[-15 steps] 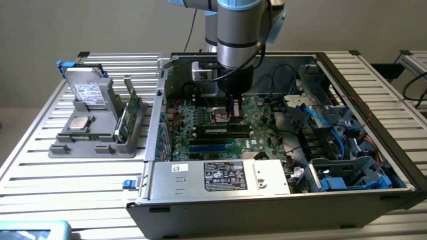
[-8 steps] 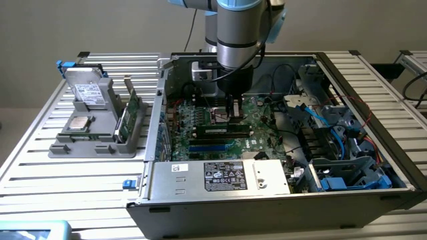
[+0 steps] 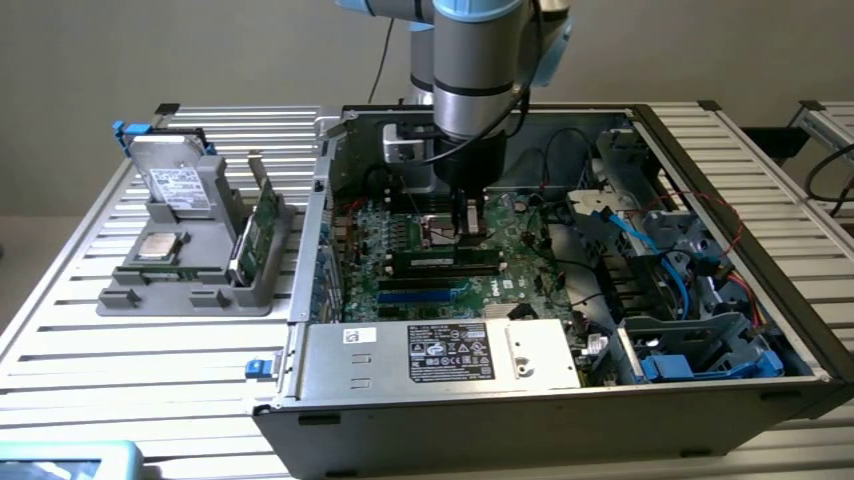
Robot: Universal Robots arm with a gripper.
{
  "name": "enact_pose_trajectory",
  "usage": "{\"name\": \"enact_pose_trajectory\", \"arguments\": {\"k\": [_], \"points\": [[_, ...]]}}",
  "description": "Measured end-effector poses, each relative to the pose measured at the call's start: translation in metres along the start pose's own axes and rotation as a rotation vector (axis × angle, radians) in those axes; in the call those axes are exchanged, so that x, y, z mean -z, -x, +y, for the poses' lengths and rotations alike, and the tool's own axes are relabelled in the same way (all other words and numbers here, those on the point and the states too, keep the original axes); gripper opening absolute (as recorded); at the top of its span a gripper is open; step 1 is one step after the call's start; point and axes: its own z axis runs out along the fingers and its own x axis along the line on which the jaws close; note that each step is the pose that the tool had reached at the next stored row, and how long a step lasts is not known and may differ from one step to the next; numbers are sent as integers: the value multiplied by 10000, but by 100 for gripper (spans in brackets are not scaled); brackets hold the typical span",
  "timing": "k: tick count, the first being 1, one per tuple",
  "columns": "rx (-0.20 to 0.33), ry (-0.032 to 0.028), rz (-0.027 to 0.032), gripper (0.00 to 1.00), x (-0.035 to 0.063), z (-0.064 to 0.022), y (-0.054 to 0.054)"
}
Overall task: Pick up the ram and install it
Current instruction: 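Insert the ram into the slot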
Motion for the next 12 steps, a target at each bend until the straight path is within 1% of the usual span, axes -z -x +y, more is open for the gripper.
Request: {"name": "enact_pose_trajectory", "arguments": {"k": [12], "points": [[75, -15, 1, 12, -28, 8, 3]]}}
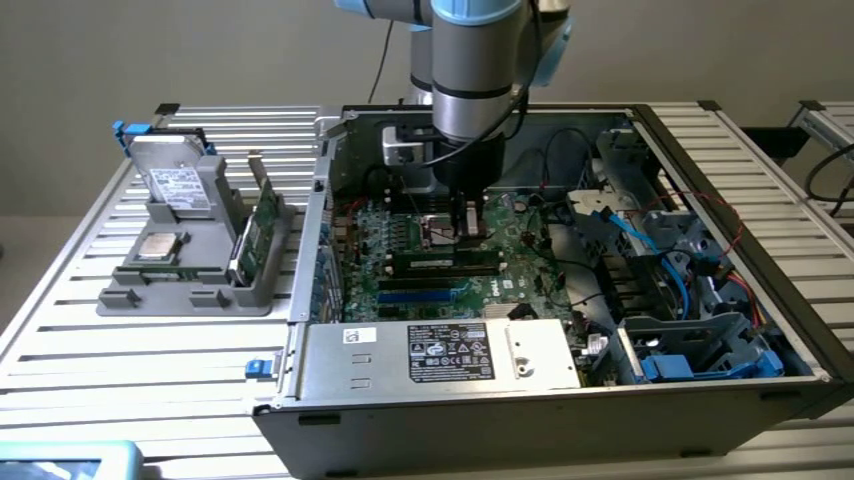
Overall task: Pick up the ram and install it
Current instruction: 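Insert the ram into the slot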
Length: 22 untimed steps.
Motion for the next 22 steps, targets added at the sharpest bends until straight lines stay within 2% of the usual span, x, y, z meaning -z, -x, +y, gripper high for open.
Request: {"name": "enact_pose_trajectory", "arguments": {"k": [4, 5, 7, 8, 12, 15, 18, 22], "points": [[24, -4, 2, 14, -3, 2, 1], [28, -6, 3, 20, -4, 2, 3], [32, -5, 12, 20, -1, 2, 4], [33, -5, 17, 27, 8, 2, 4], [33, -3, 28, 27, 138, -39, -11], [39, 37, 50, 27, 202, -91, -17], [45, 94, 53, 27, 207, -117, -18], [46, 97, 55, 27, 208, -119, -18]]}}
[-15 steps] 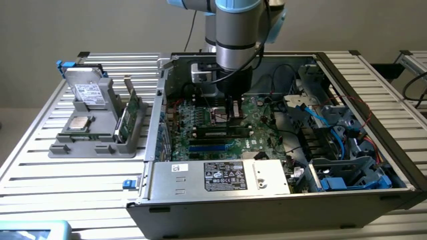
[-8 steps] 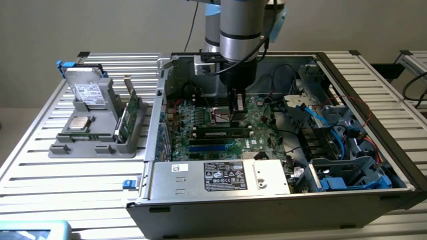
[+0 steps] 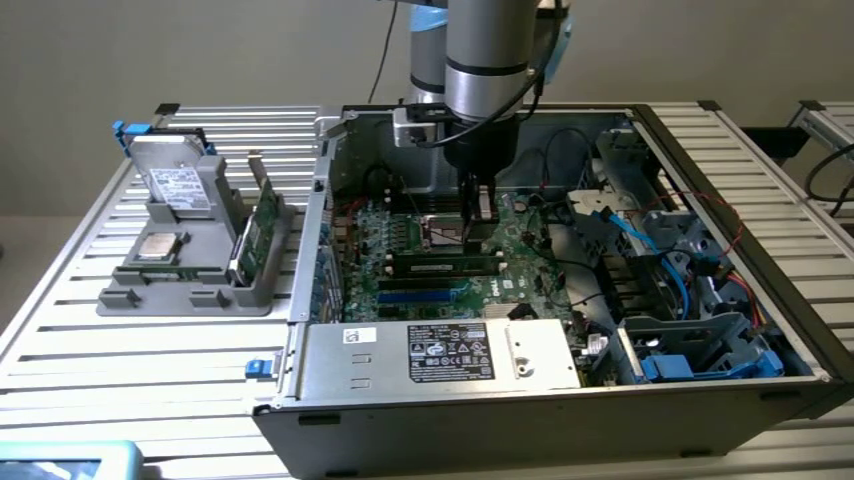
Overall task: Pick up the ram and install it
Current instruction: 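Insert the ram into the slot, then press down the ram until it locks into place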
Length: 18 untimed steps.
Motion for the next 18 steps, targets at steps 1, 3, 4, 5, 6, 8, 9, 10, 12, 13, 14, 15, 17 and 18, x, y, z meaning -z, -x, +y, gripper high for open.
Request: {"name": "enact_pose_trajectory", "arguments": {"k": [1, 3, 4, 5, 6, 8, 9, 10, 12, 13, 14, 15, 17, 18], "points": [[0, 0, 0, 27, 0, 0, 0], [0, 1, 0, 27, 0, -1, 0], [0, 1, 0, 27, 0, -1, 0], [0, 2, 1, 27, 0, -1, 0], [0, 2, 0, 27, 0, -1, 0], [0, 3, 1, 27, 0, -2, 0], [1, 3, 1, 24, 0, -2, 0], [1, 4, 1, 18, 0, -2, 0], [0, 4, 0, 12, 0, -2, 0], [0, 5, 2, 11, 0, -1, 0], [1, 5, 28, 11, -4, -2, 5], [3, 4, 72, 11, -11, -2, 14], [5, 3, 184, 11, -23, -7, 29], [6, 3, 255, 11, -28, -13, 37]]}}
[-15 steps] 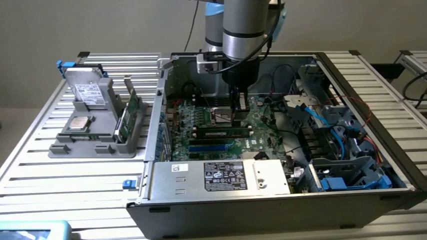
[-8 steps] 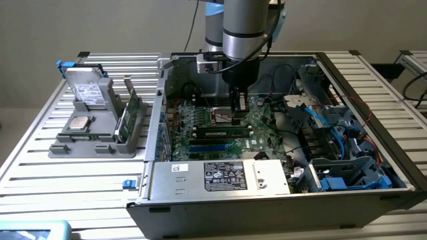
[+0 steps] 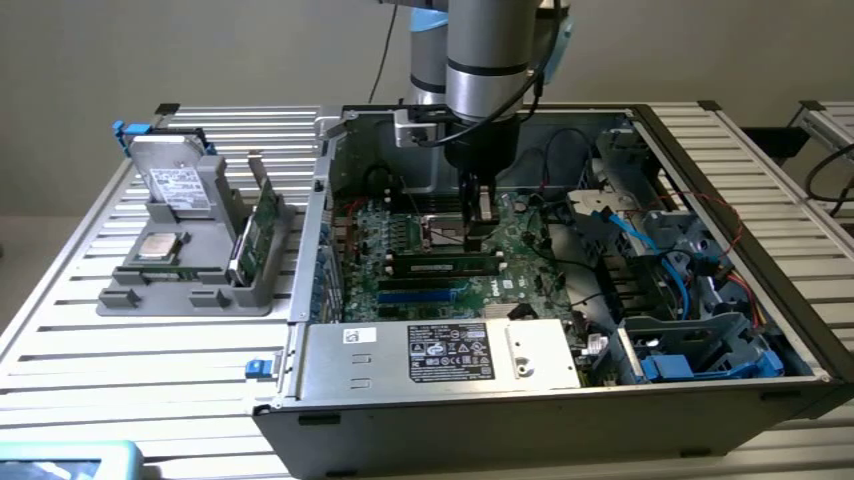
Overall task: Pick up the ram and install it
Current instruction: 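Press down the ram until it locks into place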
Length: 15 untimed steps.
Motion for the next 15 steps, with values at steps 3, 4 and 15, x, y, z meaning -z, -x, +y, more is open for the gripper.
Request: {"name": "enact_pose_trajectory", "arguments": {"k": [3, 4, 15], "points": [[1, -1, 144, 11, -23, -16, 35], [1, 0, 144, 11, -36, -17, 40], [3, -1, 141, 11, -111, -41, 60]]}}
